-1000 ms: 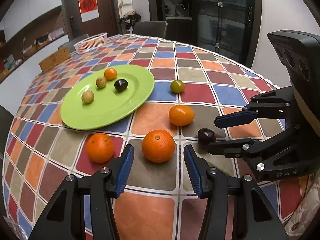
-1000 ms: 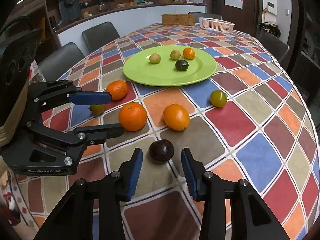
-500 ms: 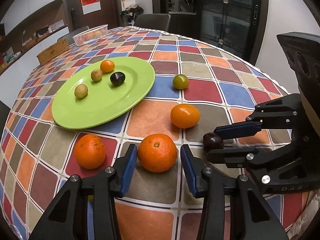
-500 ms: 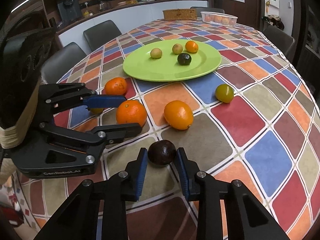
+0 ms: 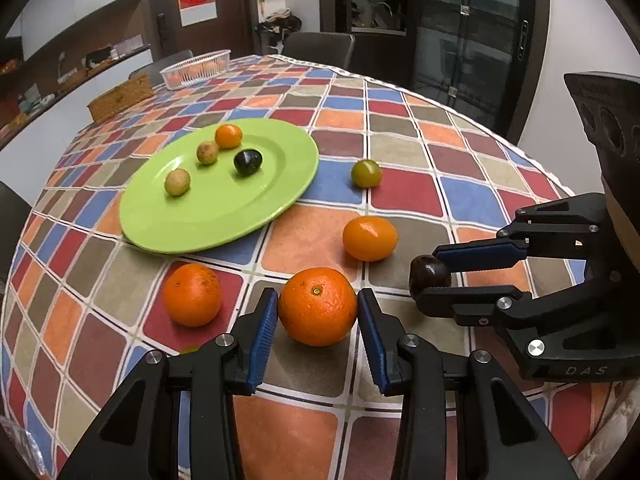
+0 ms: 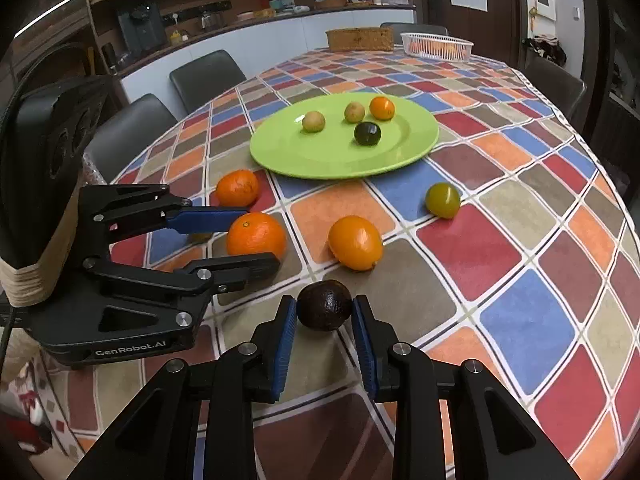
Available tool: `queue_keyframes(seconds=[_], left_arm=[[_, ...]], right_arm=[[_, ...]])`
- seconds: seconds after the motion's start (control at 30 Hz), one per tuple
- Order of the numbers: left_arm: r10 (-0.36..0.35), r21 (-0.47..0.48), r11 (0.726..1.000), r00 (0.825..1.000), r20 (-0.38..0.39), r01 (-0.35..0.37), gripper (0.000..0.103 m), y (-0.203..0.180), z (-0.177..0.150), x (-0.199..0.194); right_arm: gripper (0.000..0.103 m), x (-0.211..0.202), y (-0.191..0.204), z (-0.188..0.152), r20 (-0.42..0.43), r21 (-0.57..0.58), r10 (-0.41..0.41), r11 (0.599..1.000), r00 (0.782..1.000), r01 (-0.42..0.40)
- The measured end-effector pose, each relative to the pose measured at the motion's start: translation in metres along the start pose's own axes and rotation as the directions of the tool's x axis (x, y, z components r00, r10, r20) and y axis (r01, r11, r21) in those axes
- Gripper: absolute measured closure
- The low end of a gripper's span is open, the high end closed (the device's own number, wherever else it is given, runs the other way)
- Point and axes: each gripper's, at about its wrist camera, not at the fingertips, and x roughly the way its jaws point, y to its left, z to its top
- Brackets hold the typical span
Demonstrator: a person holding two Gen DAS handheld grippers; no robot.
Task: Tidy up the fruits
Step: 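Grasp a large orange with the left tool while the right tool grasps a dark plum, then carry the orange and plum onto the green plate and open both tools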
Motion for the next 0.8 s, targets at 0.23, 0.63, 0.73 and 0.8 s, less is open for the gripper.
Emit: queue_keyframes(seconds=[0.23, 0.63, 0.73, 0.8], left_arm=[[0.034, -0.026, 0.999, 0.998, 0.043, -0.033, 0.063, -0.003, 0.008, -0.022], [0.084, -0.122, 0.99, 0.99, 0.113, -0.07, 0.063, 0.008, 0.03, -0.048], [0.099, -0.132, 0.988, 0.987, 0.127, -0.082, 0.063, 0.011, 0.037, -0.051], [0.111, -0.135, 0.986, 0.985, 0.133, -0.093, 0.063, 0.013, 0.043, -0.052]], right_arm=[[0.073, -0.019, 0.003, 0.008, 0.057, -0.006, 0.0, 1.0, 0.998, 0.0], [0.073, -0.048, 0.003, 0.039, 0.188, -0.022, -0.006, 1.0, 0.982, 0.01], [0.073, -0.052, 0.0, 0.049, 0.212, -0.023, -0.005, 1.0, 0.977, 0.01], [0.073, -0.054, -0.002, 0.056, 0.223, -0.023, -0.003, 1.0, 0.975, 0.009]])
